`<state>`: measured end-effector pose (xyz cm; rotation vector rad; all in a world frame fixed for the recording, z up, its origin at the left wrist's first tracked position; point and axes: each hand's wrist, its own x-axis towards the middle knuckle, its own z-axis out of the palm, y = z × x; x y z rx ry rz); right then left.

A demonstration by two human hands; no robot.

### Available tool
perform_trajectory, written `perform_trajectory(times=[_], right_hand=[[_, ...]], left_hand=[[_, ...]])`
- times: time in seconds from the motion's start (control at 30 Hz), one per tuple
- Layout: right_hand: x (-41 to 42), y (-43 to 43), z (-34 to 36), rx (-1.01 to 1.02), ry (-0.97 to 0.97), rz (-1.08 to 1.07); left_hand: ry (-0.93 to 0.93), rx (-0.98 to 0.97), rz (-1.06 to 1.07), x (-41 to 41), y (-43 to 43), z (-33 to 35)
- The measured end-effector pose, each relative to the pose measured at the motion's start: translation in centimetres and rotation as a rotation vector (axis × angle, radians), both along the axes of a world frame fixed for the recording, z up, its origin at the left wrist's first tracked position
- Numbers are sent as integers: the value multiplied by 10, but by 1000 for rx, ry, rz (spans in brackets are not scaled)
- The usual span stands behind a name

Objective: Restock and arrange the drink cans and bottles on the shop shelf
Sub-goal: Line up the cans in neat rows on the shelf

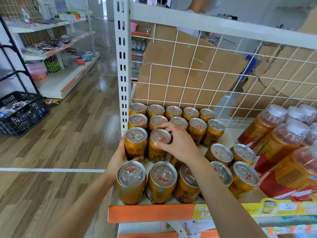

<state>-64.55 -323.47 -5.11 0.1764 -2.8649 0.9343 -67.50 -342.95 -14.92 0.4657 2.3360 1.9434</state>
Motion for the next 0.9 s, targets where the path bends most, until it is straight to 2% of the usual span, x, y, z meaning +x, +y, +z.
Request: perform_trajectory(times=[0.63, 0.8, 0.9], right_hand=[[-3, 3, -6, -23, 10, 19], [-2, 4, 5, -220, 49, -43], [5, 19, 19, -226, 101, -112]], left_hand=[[3, -12, 15, -1, -1, -3], [-137, 125, -45, 3, -16, 19], [-71, 97, 29, 6, -21, 44]])
